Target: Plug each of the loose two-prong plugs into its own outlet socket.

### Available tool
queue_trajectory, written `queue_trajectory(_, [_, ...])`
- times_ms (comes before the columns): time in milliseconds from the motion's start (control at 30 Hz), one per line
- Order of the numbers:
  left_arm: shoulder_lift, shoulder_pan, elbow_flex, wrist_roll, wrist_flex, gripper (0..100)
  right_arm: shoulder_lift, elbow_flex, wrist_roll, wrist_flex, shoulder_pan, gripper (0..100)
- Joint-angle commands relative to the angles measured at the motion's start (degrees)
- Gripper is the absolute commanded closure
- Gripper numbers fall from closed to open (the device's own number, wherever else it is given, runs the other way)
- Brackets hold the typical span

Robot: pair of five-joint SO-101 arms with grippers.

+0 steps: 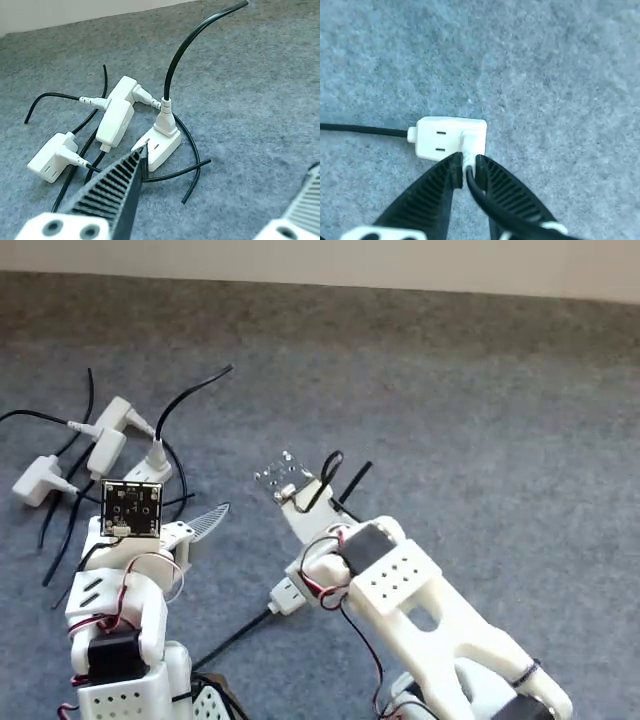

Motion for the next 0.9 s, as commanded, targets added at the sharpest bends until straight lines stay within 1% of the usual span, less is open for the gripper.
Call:
queue_trajectory(0, [-0.13,1.01,-0.22,0.18,-0.79,56,-0.13,3.65,0.88,-3.21,-0.31,99.2])
queue_trajectory(233, [-0.04,1.10,-0.22,0.18,-0.79,56,-0.04,9.63,0.88,-8.40,-0.31,99.2])
queue_trajectory(333, [0.13,1.45,-0.66,0.26,-0.79,56,-0.75,8.75,0.97,-6.29,-0.31,98.4])
queue_trajectory(400, [0.66,2.86,-1.89,0.44,0.35,56,-0.84,5.32,2.46,-2.95,-0.31,93.6])
queue_trajectory(467, [3.21,3.30,-6.73,0.53,4.84,56,-0.84,1.45,3.96,0.84,0.75,83.9])
queue_trajectory(567, [10.86,3.65,-15.08,1.23,8.97,56,-0.84,-8.31,7.82,7.25,4.70,69.0])
queue_trajectory(633, [17.71,3.91,-20.79,2.11,9.93,56,-0.84,-16.92,8.88,11.21,7.60,62.8])
queue_trajectory(733, [30.29,7.60,-30.02,2.02,13.01,56,-0.84,-32.57,8.62,18.24,10.68,61.6])
queue_trajectory(800, [39.52,11.56,-37.93,1.76,17.49,56,-0.84,-43.82,8.88,24.22,12.88,61.6])
queue_trajectory(867, [49.63,15.52,-47.08,1.49,24.00,56,-0.84,-53.76,8.97,30.29,16.92,61.6])
